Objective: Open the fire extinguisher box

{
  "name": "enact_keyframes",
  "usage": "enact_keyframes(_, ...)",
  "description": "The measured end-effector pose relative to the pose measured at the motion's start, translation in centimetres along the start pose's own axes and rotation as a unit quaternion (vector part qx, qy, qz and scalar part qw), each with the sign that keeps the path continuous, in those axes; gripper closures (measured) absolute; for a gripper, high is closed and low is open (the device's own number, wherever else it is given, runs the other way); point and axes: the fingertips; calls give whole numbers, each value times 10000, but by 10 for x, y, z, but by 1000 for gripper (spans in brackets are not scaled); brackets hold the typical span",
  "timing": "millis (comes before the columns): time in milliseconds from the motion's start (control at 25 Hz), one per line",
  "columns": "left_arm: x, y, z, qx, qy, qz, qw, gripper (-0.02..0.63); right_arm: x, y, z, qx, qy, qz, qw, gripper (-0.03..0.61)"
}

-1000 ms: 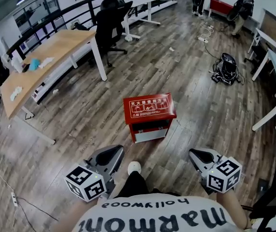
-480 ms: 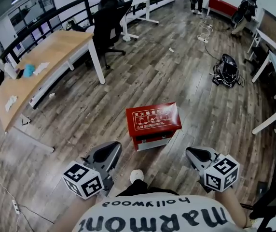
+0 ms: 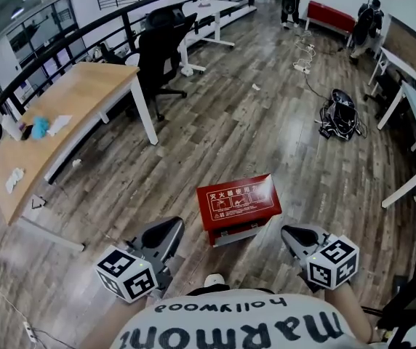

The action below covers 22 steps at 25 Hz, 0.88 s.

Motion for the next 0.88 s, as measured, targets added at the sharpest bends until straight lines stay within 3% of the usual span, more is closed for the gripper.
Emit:
enact_keyframes(280,20,-46,8,-112,147,87,9998,598,23,-4,31,-151,201,-81,9997,568)
enact_keyframes(600,25,-58,18,-221,208,67,9995,598,10,6,38,-583,-245,-60,9980,568)
enact_keyframes(880,2,-74,9,-18,133,-253,9996,598,11,-6,68,-238,-450,-74,9987,568)
Point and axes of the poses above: the fingertips, and each gripper's own axes: z forward along the fingers, y to its right, x out of its top, and after that the axes turned 10 degrees about -x, right-handed
